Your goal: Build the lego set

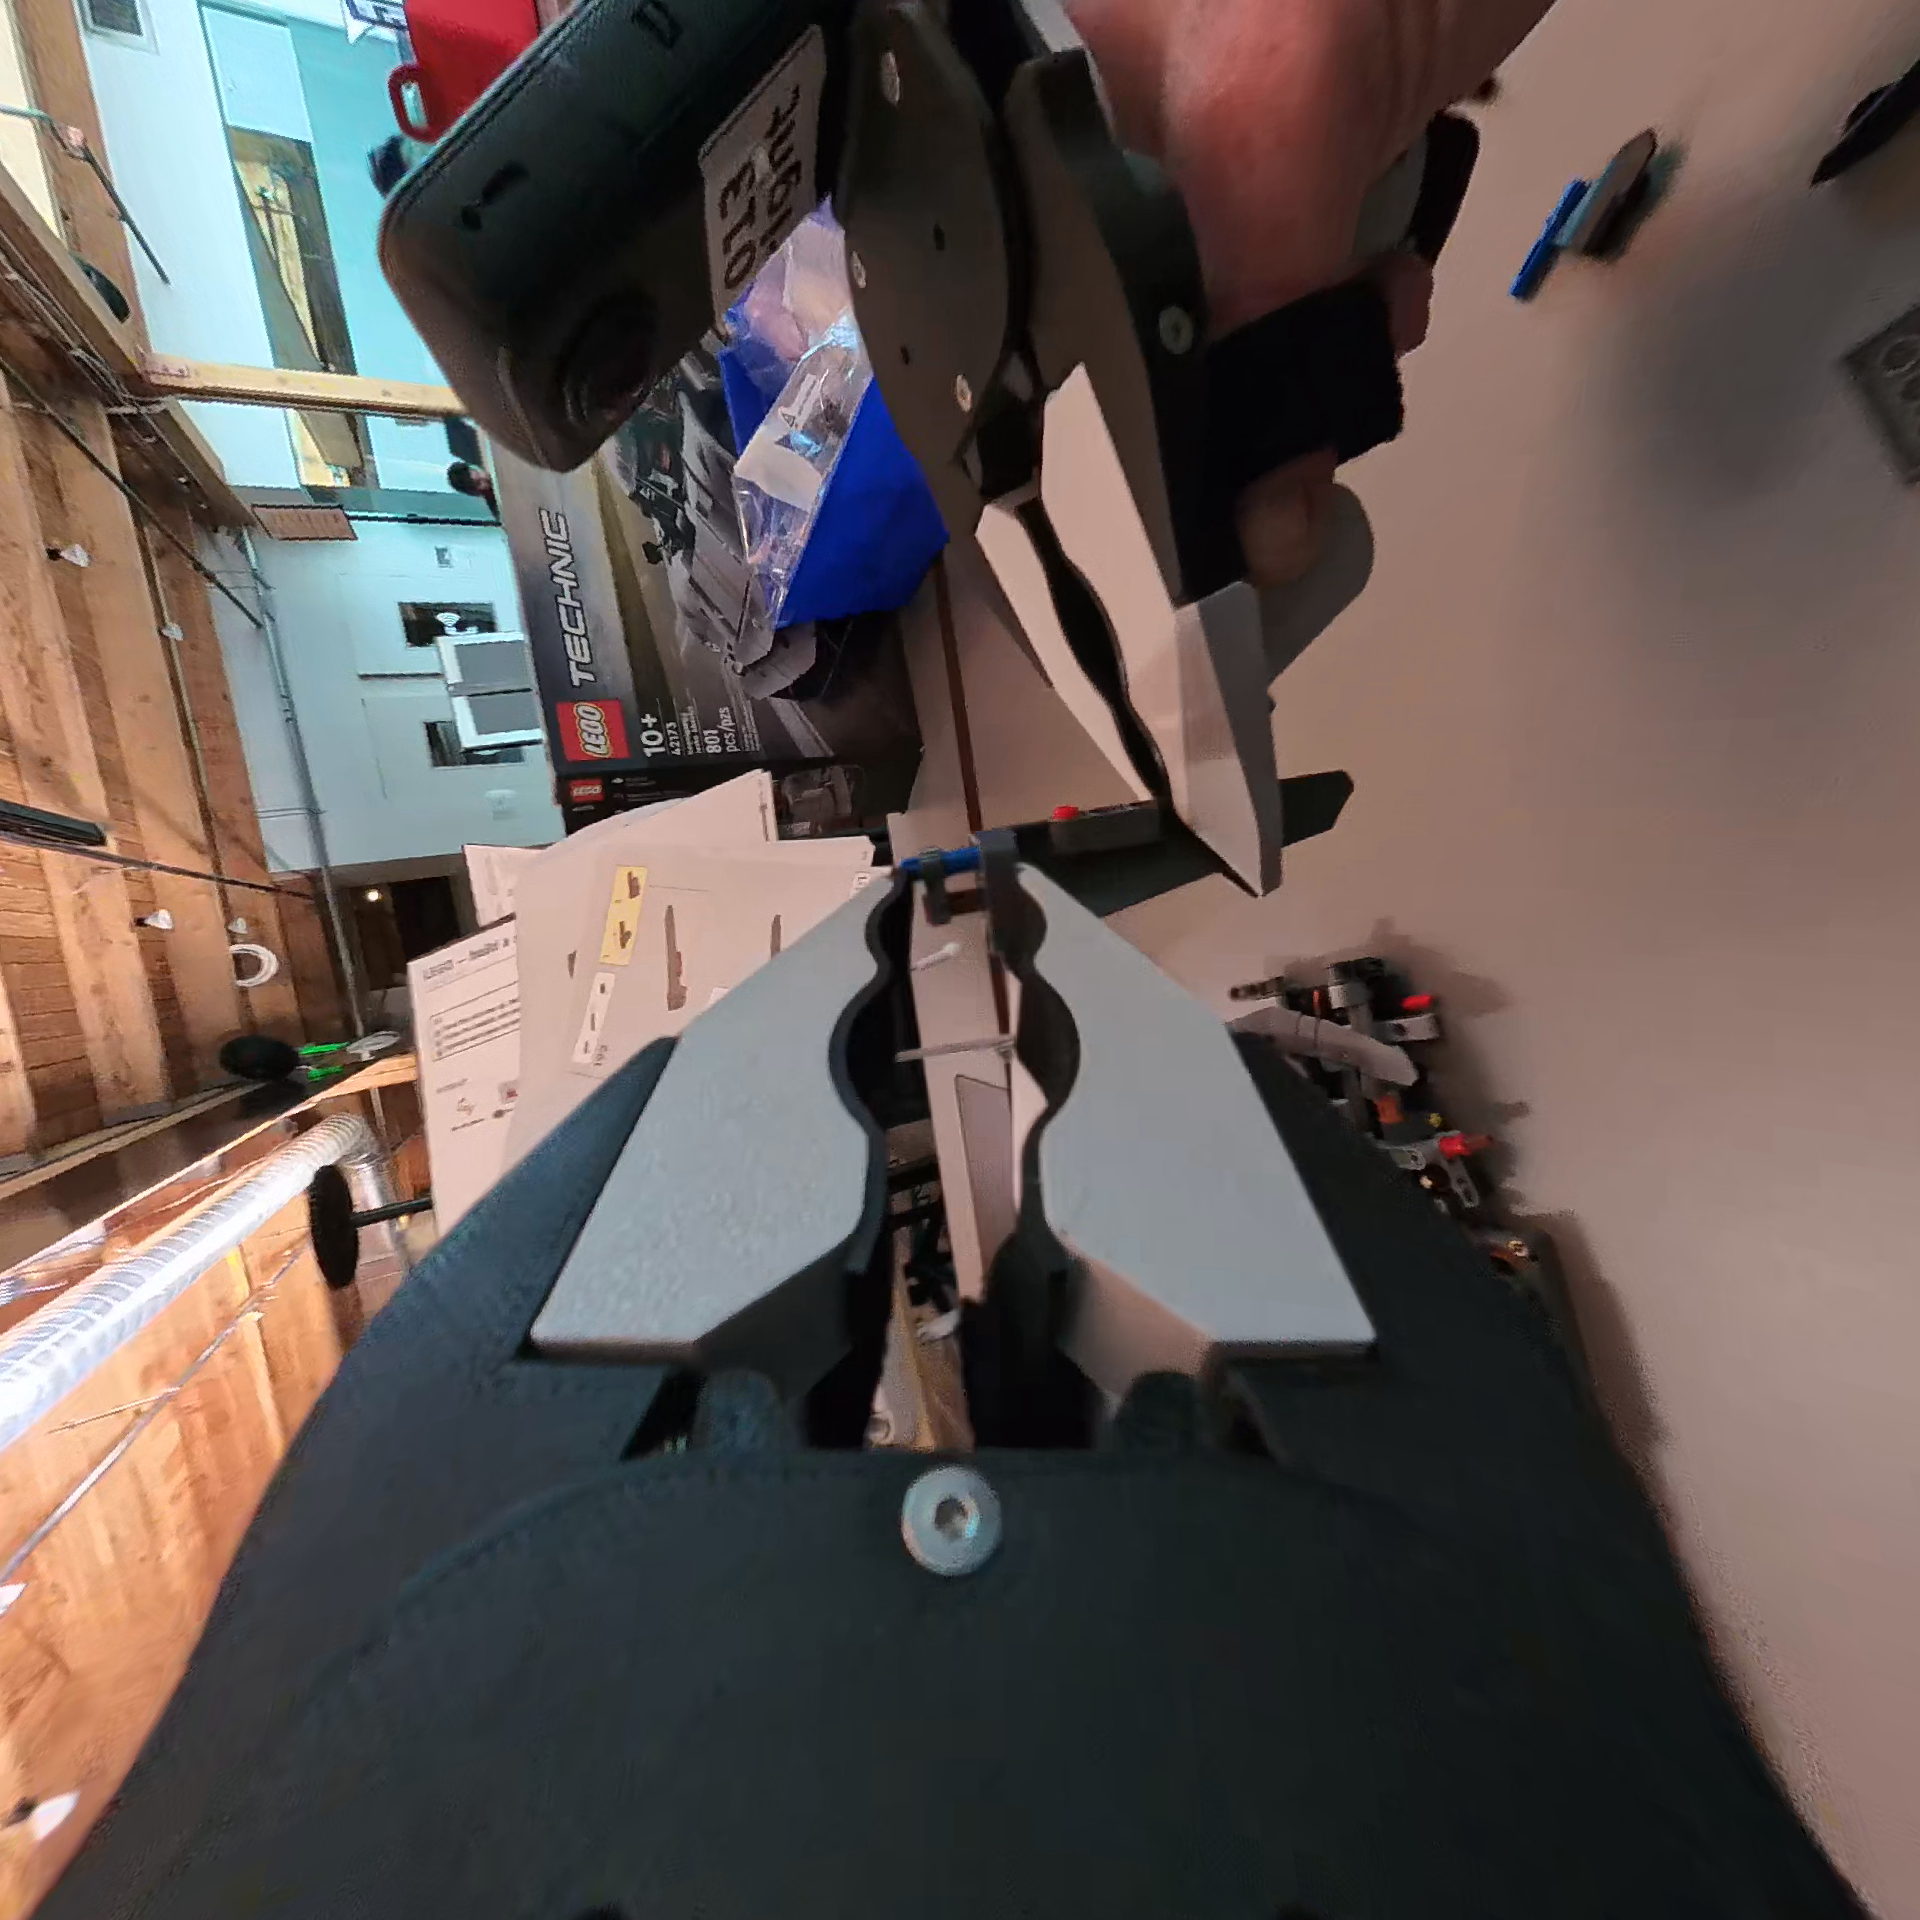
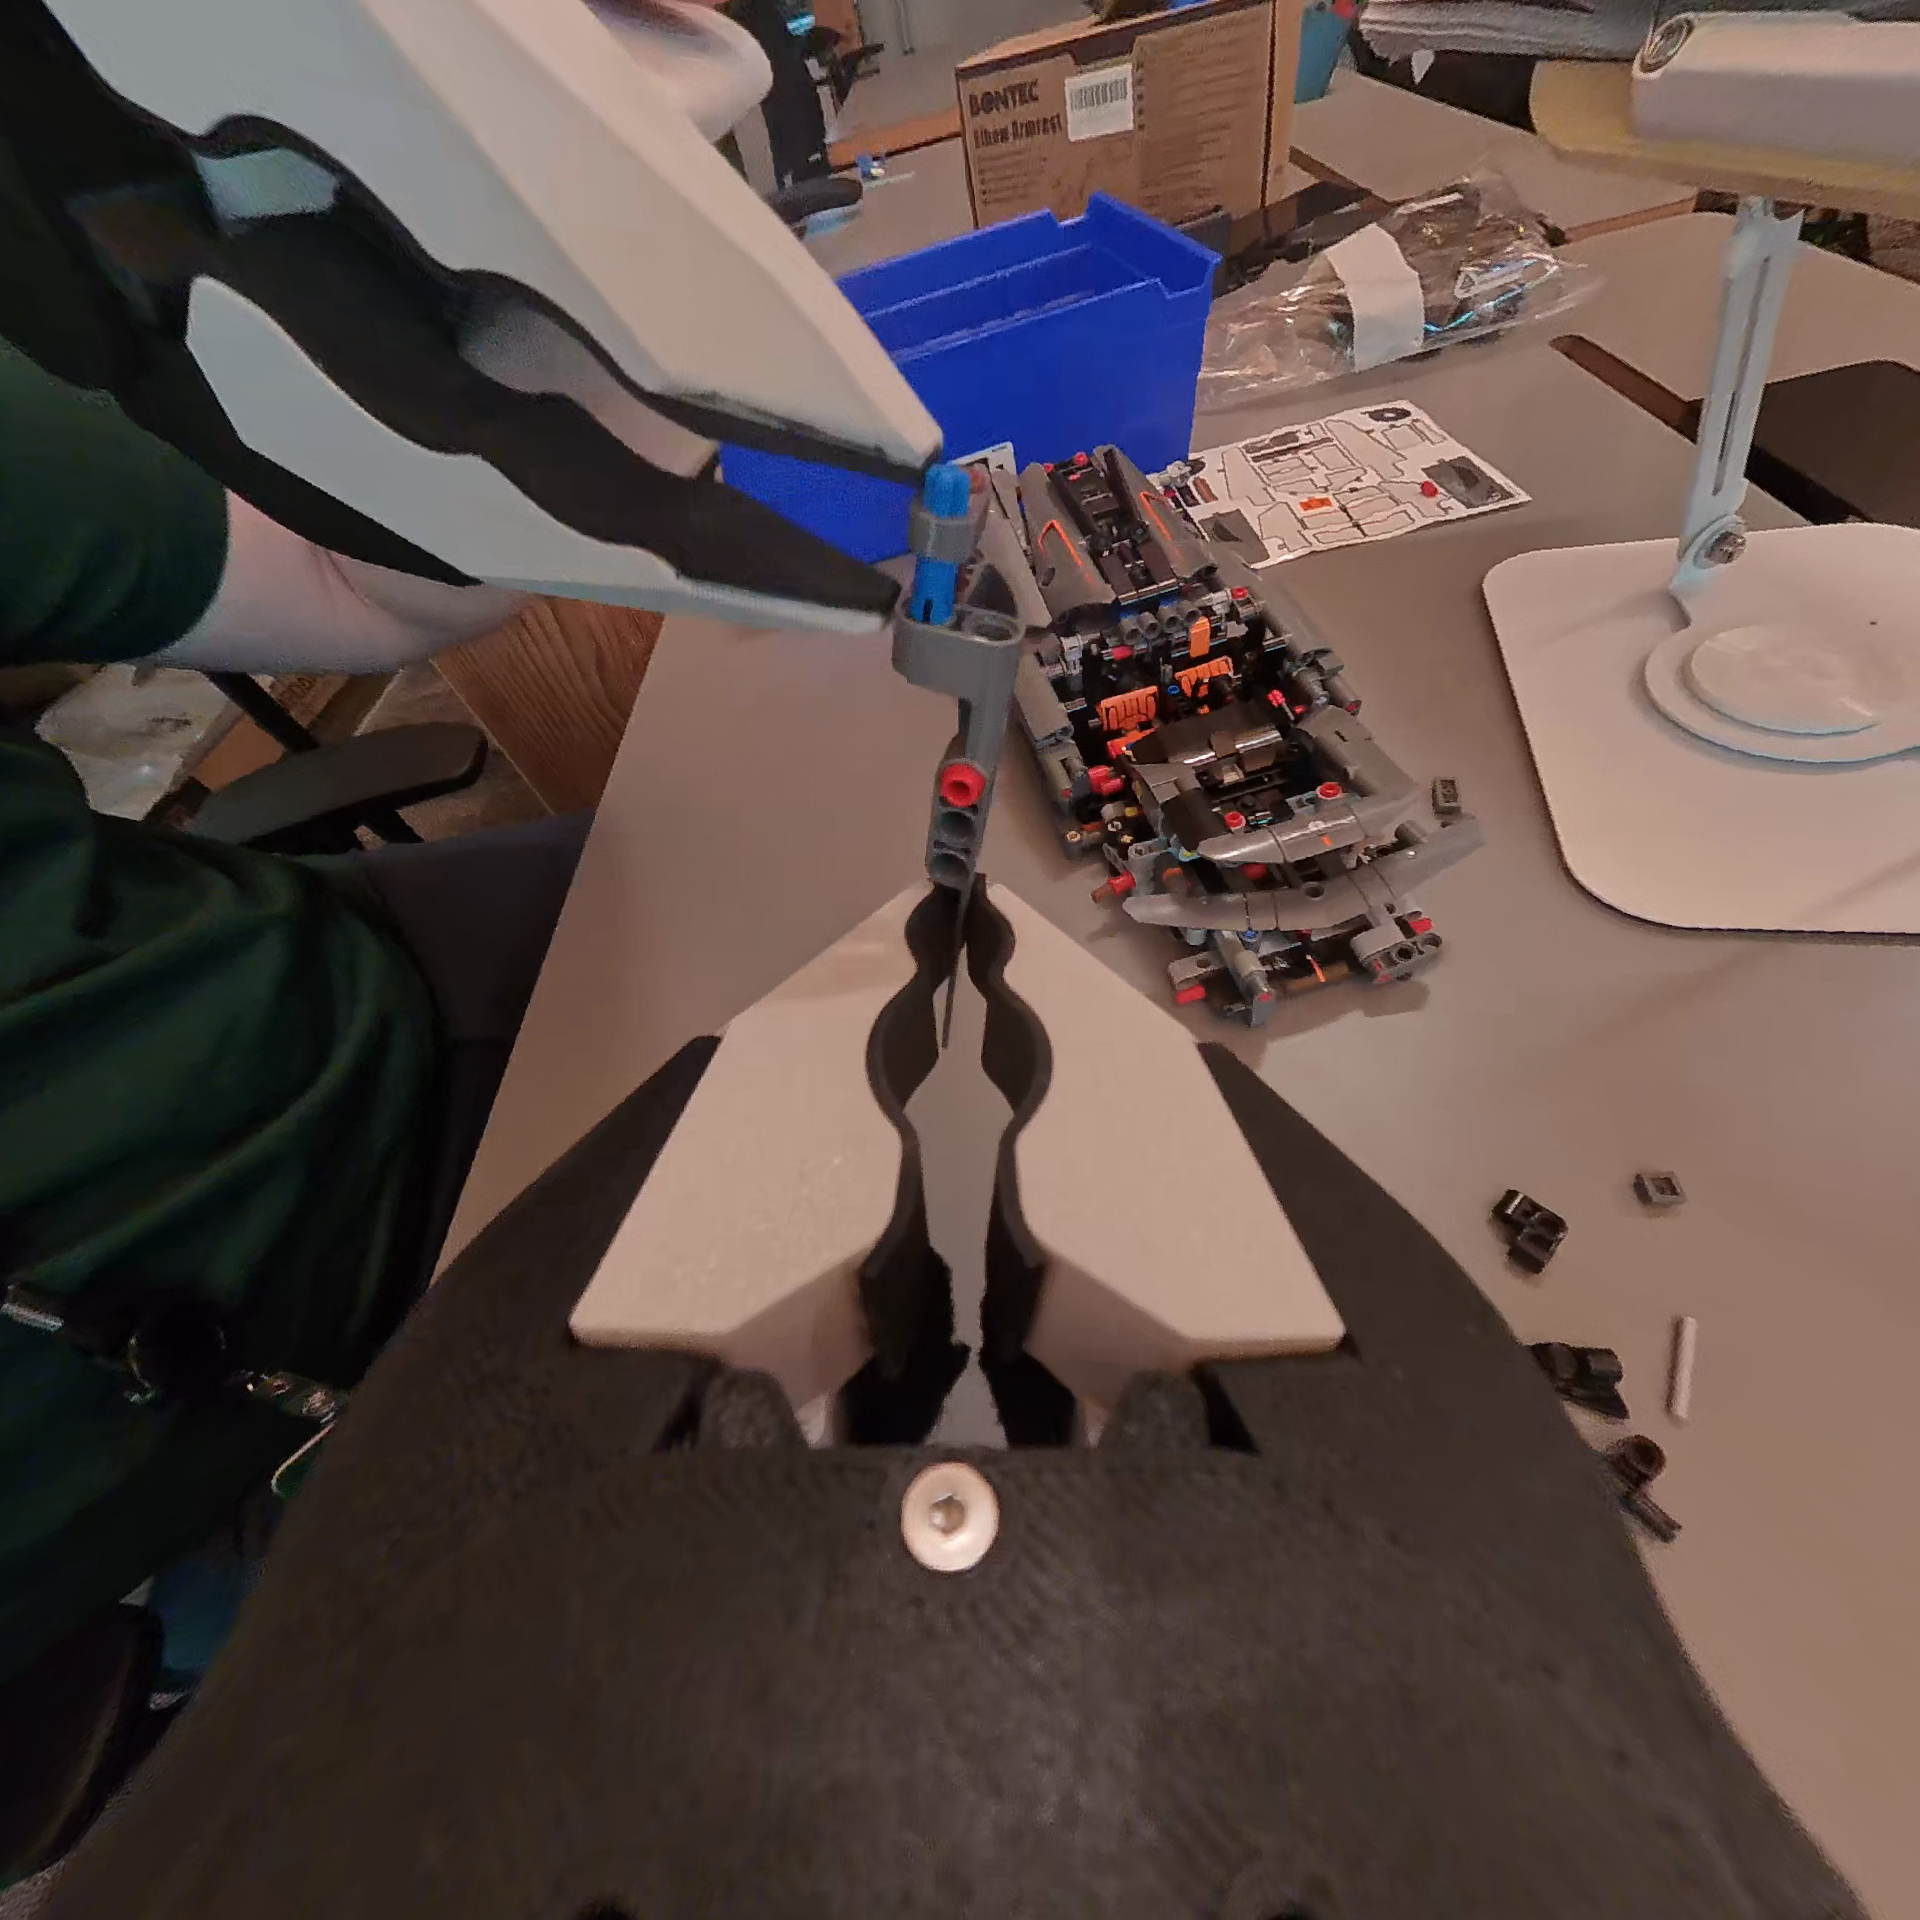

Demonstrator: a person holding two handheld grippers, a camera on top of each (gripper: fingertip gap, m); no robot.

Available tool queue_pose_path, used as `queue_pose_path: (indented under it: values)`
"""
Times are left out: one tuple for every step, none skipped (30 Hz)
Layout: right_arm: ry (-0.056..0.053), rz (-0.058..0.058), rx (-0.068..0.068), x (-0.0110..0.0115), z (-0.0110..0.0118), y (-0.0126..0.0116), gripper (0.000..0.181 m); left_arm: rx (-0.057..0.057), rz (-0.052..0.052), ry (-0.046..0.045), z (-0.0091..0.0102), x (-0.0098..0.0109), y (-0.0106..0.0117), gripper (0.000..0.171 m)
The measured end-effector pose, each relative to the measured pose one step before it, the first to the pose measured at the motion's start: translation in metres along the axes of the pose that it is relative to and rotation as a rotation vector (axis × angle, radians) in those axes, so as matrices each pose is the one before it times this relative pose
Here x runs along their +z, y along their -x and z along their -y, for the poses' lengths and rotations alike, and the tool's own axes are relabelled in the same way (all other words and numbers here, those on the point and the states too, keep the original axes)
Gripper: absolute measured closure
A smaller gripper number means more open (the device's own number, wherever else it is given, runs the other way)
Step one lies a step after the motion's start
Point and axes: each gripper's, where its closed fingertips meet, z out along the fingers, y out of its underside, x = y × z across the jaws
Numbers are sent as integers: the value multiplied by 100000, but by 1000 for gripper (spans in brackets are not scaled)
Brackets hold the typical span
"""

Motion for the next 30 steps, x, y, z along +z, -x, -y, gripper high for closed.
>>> queue_pose_path:
  values:
    - [-130, 438, 131, -10, 32, 77, 181, -1788, 529, -1014, 56, -47, 45, 144]
    - [554, -50, -387, 64, -70, 46, 181, -1131, 1459, 668, -142, 23, 130, 136]
    - [718, -108, -235, 122, -99, 39, 181, -709, 820, 124, -9, 13, 29, 132]
    - [215, 447, -113, 125, -34, 103, 181, -568, -1494, -604, 104, 59, -321, 132]
    - [26, 461, -102, 95, 9, 110, 181, 27, -523, -231, 72, 83, -201, 135]
    - [296, 79, -353, 75, -34, 60, 181, 1182, 341, 315, -76, 111, -91, 141]
    - [50, -118, -269, 20, 21, 28, 181, 833, -862, 1382, -244, 149, -214, 147]
    - [-234, 44, 25, -44, 53, 17, 181, -109, 230, 45, -26, 83, -9, 149]
    - [-210, -200, 41, -66, 35, -35, 181, -107, 608, -639, 66, 28, 61, 149]
    - [-214, -84, 62, -77, 43, -21, 181, 263, 492, 57, 21, 22, 74, 149]
    - [-236, -152, -227, -49, 57, -5, 181, 576, 485, 50, 68, -20, 81, 149]
    - [-318, 81, -105, -27, 65, 32, 181, 684, 404, 71, 77, -13, 69, 150]
    - [-98, -6, 61, -24, 35, 6, 181, 1403, 522, 912, -41, 64, 13, 150]
    - [369, -313, -89, -18, -50, -44, 181, 1559, 368, 899, -26, 88, -41, 150]
    - [625, -246, -115, 19, -109, -38, 181, 764, -111, 663, 5, 99, -88, 150]
    - [622, -33, 113, 46, -106, -12, 181, 730, -320, 1207, -103, 88, -82, 150]
    - [193, 221, -91, 50, -41, 45, 181, 152, -230, 236, 4, 0, 7, 150]
    - [-12, 130, -395, 35, 30, 73, 181, -527, -565, 14, -20, -7, 3, 150]
    - [270, -19, -121, 26, -10, 40, 181, 299, -737, 1152, -173, 48, -53, 150]
    - [433, -10, -50, 42, -51, 30, 181, 1429, -101, 909, -54, 45, -52, 150]
    - [274, 275, 206, 55, -32, 51, 181, 1693, -65, 1335, -22, 47, -100, 152]
    - [79, 187, 166, 48, -4, 48, 181, 1415, -556, 1251, 39, 36, -159, 154]
    - [486, 84, 2, 68, -65, 25, 181, 557, -896, 1322, -56, 74, -144, 154]
    - [81, -273, -252, 59, 4, -11, 181, -763, -1184, -657, 5, 76, -173, 158]
    - [662, -660, -479, 35, -79, -34, 181, -1287, -714, -13, -222, 161, -80, 157]
    - [1253, -445, -316, 104, -165, -25, 181, -508, -1857, 958, -286, 171, -295, 157]
    - [1368, 86, -37, 191, -239, 13, 181, 1147, -350, 266, -56, 27, -217, 157]
    - [160, 117, 192, 165, -83, -15, 181, -124, 328, 444, 4, -41, -46, 158]
    - [-73, 320, 41, 67, -35, 15, 181, -1448, -514, 221, 20, -16, -69, 157]
    - [77, 294, 223, -14, -43, -25, 181, -1698, -212, -359, 19, 24, 33, 157]
